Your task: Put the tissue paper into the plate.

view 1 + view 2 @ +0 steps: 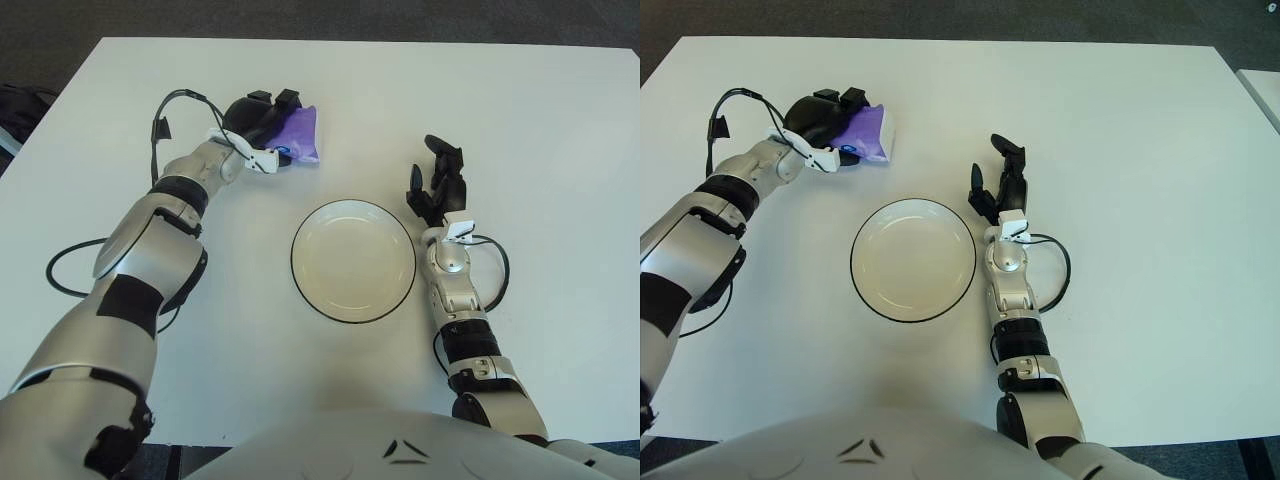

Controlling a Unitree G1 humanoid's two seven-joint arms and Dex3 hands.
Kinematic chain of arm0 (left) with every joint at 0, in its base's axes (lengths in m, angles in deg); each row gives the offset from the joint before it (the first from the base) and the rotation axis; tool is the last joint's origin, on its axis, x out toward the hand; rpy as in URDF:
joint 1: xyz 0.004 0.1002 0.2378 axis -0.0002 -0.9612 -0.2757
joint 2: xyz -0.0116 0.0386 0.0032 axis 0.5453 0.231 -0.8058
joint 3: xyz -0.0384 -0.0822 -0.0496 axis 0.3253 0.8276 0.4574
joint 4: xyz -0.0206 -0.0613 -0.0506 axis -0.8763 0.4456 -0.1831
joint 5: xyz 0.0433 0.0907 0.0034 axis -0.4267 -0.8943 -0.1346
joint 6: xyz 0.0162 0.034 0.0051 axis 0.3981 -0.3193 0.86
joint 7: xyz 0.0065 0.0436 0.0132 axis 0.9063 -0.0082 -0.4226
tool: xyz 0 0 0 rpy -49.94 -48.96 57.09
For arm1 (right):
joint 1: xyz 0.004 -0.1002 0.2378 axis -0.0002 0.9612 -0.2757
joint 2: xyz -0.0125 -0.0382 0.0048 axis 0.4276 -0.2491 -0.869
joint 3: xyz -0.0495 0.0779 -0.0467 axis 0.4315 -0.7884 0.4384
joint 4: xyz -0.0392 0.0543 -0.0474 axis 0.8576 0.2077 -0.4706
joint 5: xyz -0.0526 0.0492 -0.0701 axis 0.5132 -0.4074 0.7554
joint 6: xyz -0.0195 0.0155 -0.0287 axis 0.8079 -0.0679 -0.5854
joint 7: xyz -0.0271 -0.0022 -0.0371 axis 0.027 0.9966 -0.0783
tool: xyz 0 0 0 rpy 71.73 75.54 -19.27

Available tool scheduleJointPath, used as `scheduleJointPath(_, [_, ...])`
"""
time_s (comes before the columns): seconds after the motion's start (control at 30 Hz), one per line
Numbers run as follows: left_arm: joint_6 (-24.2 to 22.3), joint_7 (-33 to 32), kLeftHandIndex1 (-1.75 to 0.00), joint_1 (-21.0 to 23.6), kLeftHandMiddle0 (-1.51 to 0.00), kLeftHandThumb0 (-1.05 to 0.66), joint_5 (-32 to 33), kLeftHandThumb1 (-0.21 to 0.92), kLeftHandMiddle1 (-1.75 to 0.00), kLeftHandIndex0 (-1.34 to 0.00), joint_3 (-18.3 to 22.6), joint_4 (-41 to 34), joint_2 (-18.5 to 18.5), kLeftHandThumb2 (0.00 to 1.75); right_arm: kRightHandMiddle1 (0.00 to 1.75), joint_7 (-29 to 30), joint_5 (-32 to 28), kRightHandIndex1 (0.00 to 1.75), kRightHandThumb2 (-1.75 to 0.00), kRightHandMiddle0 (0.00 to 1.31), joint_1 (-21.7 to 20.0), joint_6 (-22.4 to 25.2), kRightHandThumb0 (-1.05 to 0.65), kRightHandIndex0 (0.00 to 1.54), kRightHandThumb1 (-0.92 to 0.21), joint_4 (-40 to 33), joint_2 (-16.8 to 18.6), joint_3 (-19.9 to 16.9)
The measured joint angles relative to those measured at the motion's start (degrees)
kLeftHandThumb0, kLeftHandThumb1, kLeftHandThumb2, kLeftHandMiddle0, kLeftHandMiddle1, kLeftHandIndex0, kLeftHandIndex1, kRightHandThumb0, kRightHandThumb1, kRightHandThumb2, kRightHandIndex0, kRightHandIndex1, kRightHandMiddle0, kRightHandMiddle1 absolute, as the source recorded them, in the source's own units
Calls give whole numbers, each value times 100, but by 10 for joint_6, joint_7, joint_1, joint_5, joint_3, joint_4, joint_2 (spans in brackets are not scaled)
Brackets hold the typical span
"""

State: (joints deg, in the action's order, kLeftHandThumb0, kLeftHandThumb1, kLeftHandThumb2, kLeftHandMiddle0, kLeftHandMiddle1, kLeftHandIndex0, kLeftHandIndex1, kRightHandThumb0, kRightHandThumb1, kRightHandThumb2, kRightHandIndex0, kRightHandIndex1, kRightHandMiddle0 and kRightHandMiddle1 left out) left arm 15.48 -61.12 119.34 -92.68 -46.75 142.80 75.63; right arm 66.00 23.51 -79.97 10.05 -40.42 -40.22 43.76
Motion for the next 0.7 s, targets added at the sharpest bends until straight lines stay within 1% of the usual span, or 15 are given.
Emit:
scheduleJointPath(0.13, [32,8,-175,-2,-114,-46,7,36,-175,-58,11,-27,15,126,90,0,0,1,-59,0,0,1,-58,51,-92,-1,0,0])
scheduleJointPath(0.33, [63,11,-175,-9,-114,-47,13,34,-175,-59,23,-74,34,128,89,0,0,1,-59,0,1,1,-58,51,-92,-1,0,0])
scheduleJointPath(0.5, [106,6,-175,-28,-114,-47,10,33,-175,-60,27,-133,56,130,89,0,0,1,-59,0,1,1,-58,51,-92,-1,-1,0])
scheduleJointPath(0.7, [134,5,-175,-63,-114,-48,-1,33,-175,-61,37,-233,75,130,88,-1,0,1,-61,0,1,1,-58,50,-92,-1,-1,0])
